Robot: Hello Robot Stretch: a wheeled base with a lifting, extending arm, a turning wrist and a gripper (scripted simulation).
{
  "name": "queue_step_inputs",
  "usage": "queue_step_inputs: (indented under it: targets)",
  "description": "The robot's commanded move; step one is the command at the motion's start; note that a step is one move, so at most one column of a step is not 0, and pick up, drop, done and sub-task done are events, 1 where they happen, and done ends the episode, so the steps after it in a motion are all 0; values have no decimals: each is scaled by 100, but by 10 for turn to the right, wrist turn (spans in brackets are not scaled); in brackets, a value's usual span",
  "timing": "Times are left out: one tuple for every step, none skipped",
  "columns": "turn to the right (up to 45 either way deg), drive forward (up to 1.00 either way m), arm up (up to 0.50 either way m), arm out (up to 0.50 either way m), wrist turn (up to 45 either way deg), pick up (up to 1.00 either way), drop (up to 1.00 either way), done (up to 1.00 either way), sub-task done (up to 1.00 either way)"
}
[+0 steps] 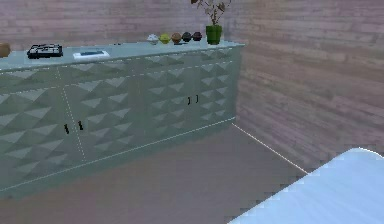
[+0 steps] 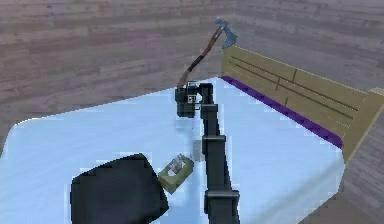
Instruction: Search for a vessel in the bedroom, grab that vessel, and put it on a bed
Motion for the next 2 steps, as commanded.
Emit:
queue_step_inputs:
  targets:
    - [0,0,0,-8,0,0,0,0,0]
    - [0,0,0,0,0,0,0,100,0]
